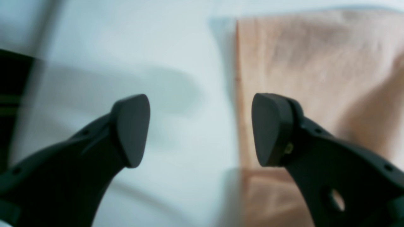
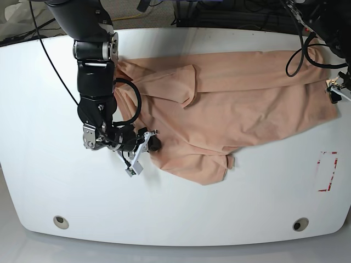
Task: Fold the T-shirt properly
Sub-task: 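Lower both grippers onto the shirt's side edges and pinch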
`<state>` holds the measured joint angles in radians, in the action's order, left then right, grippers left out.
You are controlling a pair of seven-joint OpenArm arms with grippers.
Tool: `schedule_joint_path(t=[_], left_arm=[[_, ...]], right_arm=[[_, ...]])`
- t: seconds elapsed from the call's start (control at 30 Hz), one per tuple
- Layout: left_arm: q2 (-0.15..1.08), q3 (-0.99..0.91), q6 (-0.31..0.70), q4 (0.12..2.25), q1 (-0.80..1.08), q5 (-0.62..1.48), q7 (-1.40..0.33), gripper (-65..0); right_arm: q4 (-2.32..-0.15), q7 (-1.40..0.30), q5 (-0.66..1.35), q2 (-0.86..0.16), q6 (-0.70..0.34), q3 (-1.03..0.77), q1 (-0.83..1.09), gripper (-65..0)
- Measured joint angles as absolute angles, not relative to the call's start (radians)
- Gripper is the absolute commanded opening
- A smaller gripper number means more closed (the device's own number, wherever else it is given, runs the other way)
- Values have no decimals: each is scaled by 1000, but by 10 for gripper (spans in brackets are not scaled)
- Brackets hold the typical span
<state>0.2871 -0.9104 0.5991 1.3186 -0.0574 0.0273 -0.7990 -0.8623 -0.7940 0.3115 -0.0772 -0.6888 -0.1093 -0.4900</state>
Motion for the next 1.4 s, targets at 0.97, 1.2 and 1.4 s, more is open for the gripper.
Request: schedule_joint_path(t=[0.97,1.2,1.4], left_arm=[[306,-692,595,1053,-182,60,-685,-650],[295,-692,601,1101,-173,58,-702,-650],[286,-684,606,1228,-133,28,-741,-650]], right_arm=[[-863,-794,318,-78,-688,-110,-481,-610],[-915,-802,319,-78,-689,-110,-440,-650],[-1054,-857,317,-80,-691,-110,-406,-650]])
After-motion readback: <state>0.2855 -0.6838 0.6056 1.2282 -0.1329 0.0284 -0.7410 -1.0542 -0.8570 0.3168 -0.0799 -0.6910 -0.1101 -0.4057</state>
